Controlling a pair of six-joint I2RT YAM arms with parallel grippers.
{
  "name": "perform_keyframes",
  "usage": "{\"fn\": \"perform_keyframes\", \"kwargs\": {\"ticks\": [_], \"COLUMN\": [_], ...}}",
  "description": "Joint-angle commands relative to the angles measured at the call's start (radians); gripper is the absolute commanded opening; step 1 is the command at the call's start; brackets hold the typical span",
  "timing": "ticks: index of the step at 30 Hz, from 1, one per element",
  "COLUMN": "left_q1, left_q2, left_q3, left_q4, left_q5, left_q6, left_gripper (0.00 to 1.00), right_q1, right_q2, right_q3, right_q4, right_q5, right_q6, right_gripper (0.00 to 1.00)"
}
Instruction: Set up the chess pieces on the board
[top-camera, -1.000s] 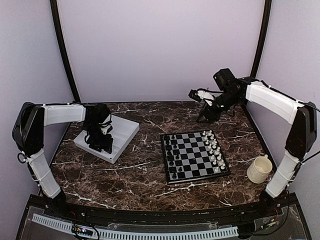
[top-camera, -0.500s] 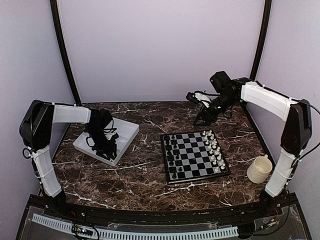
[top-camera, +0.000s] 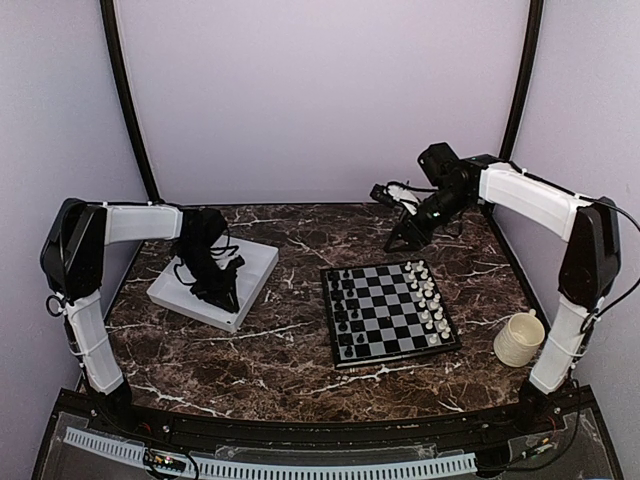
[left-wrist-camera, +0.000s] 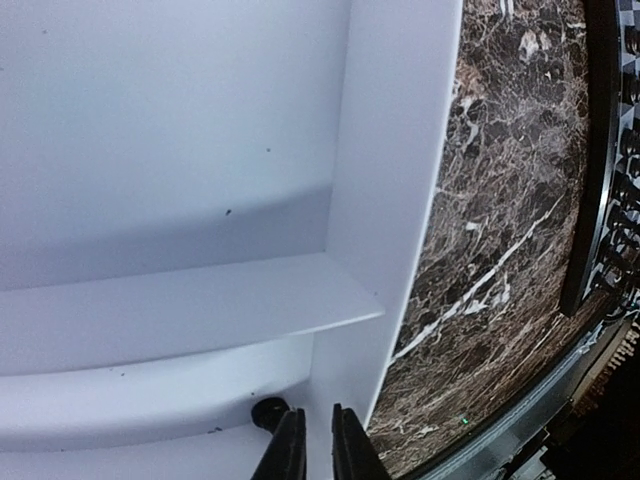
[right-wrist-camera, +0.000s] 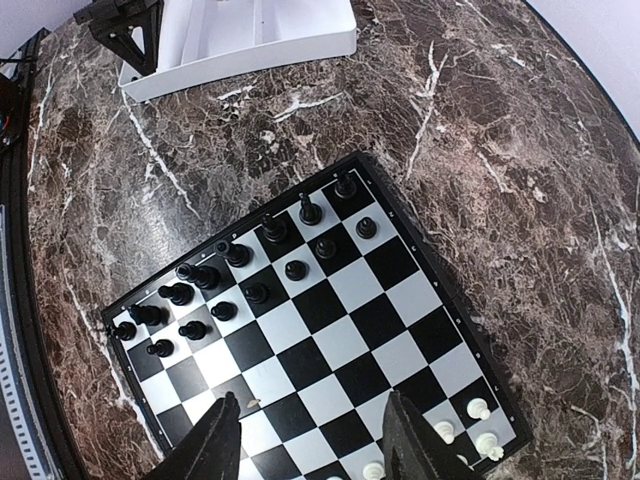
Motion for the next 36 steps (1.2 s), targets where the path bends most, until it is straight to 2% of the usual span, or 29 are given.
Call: {"fn": "perform_keyframes", "kwargs": {"ticks": [1,5,10,16,21,28,30,33,36], "left_q1": [0.001,0.001,0.000,-0.009,-0.056,-0.130,-0.138,-0.139,-0.137], "left_q2": [-0.030,-0.038,-0.034,-0.009,0.028,0.062,0.065,0.065,0.054], "left_q3": [0.063,0.086,0.032,0.006,-0.001,-0.017,-0.022,-0.015,0.009], "left_q4": [-0.082,-0.130,-0.151,-0.129,-0.114,-0.105,-0.106,-0.108,-0.116], "left_q5": [-0.084,-0.127,-0.129,-0.096,-0.108,-0.238,-0.281,-0.364,-0.424], "left_q6": [0.019,0.040,0.067,0.078,0.113,0.156,0.158,0.155,0.143], "left_gripper": [0.12,0.14,0.34,0.42,0.43,0.43,0.40,0.27,0.22], "right_q1": [0.008,0.012,0.018,0.030,0.031,0.032,0.033,0.033,0.036], "right_q2": [0.011,0.015,0.021,0.027,0.019,0.018,0.019,0.021,0.023], "right_q3": [0.027,0.031,0.032,0.041,0.032,0.026,0.025,0.024,0.025], "right_q4": [-0.007,-0.010,-0.010,-0.015,-0.017,-0.015,-0.013,-0.010,-0.010], "right_q5": [-0.014,-0.010,-0.011,-0.004,0.000,0.000,-0.005,-0.010,-0.012], "right_q6": [0.013,0.010,0.009,0.002,0.001,-0.002,-0.002,-0.001,0.000], "right_gripper": [0.49,0.49,0.49,0.50,0.49,0.49,0.50,0.50,0.49]}}
